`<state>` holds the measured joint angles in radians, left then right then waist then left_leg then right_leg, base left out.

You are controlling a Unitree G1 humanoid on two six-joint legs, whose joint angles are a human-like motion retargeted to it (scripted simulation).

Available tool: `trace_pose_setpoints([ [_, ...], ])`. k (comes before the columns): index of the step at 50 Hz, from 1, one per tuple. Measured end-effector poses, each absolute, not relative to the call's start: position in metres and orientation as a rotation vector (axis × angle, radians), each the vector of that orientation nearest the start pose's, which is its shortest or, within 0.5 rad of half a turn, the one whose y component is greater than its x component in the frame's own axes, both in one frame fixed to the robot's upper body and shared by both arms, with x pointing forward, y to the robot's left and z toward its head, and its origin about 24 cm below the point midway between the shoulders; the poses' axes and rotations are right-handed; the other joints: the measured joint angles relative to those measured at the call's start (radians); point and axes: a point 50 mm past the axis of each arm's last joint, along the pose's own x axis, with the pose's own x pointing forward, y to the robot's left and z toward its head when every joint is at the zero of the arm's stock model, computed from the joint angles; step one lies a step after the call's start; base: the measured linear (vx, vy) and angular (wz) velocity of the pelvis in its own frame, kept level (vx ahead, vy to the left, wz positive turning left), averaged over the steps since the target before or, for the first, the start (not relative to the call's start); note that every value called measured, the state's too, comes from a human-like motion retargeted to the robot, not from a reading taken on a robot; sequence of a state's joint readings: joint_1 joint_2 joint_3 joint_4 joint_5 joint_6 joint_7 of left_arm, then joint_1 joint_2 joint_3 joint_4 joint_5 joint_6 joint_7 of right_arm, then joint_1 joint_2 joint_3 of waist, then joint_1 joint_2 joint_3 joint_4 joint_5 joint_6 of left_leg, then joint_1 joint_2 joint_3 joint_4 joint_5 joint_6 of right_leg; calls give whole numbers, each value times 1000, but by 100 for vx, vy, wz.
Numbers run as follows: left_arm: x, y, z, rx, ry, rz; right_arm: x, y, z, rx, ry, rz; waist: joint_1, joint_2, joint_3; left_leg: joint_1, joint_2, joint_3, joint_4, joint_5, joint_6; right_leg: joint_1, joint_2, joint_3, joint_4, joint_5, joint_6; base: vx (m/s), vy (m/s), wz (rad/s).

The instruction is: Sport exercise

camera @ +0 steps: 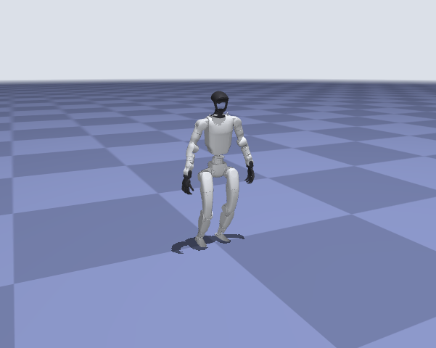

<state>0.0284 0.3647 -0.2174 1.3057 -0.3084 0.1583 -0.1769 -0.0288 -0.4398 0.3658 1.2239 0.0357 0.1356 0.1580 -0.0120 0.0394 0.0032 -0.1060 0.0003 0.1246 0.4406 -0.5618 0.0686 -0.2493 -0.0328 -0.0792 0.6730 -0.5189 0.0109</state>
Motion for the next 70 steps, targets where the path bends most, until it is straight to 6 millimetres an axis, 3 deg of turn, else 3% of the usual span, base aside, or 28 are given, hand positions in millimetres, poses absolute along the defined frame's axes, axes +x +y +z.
trace_pose_setpoints([
  [6,60,288,-151,24,1417,151,96,-308,-136,-503,1388,119,0,-70,93,-182,-67,35,528,-219,10,-184,-114,68,539,-223,21,-13,6,12],
  [7,67,291,-149,28,1396,153,103,-311,-133,-505,1371,114,-12,-88,91,-242,-90,37,592,-234,16,-236,-142,80,605,-245,25,-12,11,98],
  [9,90,300,-140,35,1337,153,125,-319,-122,-503,1320,101,-58,-133,28,-407,-166,37,637,-233,38,-405,-215,108,699,-264,32,-3,13,133],
  [12,98,303,-137,50,1325,148,132,-327,-115,-507,1308,84,-107,-161,-41,-527,-234,45,642,-227,66,-585,-295,132,820,-201,14,-2,16,96],
  [16,102,298,-139,102,1329,108,134,-329,-113,-492,1299,80,-163,-183,-40,-568,-311,50,630,-231,109,-783,-337,212,1046,-15,-13,-6,20,70],
  [19,104,293,-141,159,1336,66,135,-322,-116,-478,1294,111,-186,-190,-16,-574,-333,50,632,-238,132,-936,-284,252,1250,114,-15,-7,21,20],
  [25,106,283,-144,258,1344,-14,127,-301,-128,-471,1317,241,-169,-188,0,-618,-286,48,659,-271,172,-1310,-44,171,1683,267,-4,-8,18,-37],
  [30,102,276,-148,303,1364,-58,118,-291,-134,-471,1335,324,-123,-236,168,-419,-279,49,629,-302,191,-1321,73,39,1888,277,-3,-5,15,-48],
  [35,99,275,-149,309,1377,-68,112,-290,-135,-459,1343,354,-84,-276,270,-278,-295,62,573,-304,193,-1321,118,-21,1948,269,-11,-2,12,-21],
  [40,100,276,-148,306,1364,-64,107,-291,-136,-454,1345,357,-72,-279,294,-244,-308,63,551,-299,193,-1321,115,-21,1927,245,-15,1,8,11],
  [48,100,279,-147,333,1344,-65,104,-299,-134,-474,1334,316,-55,-239,290,-274,-298,56,579,-310,193,-1321,103,-7,1882,202,-38,2,2,15],
  [63,96,283,-147,353,1335,-33,133,-287,-130,-504,1212,260,-77,-139,216,-430,-231,31,700,-281,147,-1321,56,-23,1665,168,-80,3,0,19],
  [70,97,285,-146,353,1328,-4,138,-284,-129,-514,1200,273,-81,-144,198,-460,-247,32,726,-297,142,-1321,28,1,1663,213,-44,0,-1,8],
])
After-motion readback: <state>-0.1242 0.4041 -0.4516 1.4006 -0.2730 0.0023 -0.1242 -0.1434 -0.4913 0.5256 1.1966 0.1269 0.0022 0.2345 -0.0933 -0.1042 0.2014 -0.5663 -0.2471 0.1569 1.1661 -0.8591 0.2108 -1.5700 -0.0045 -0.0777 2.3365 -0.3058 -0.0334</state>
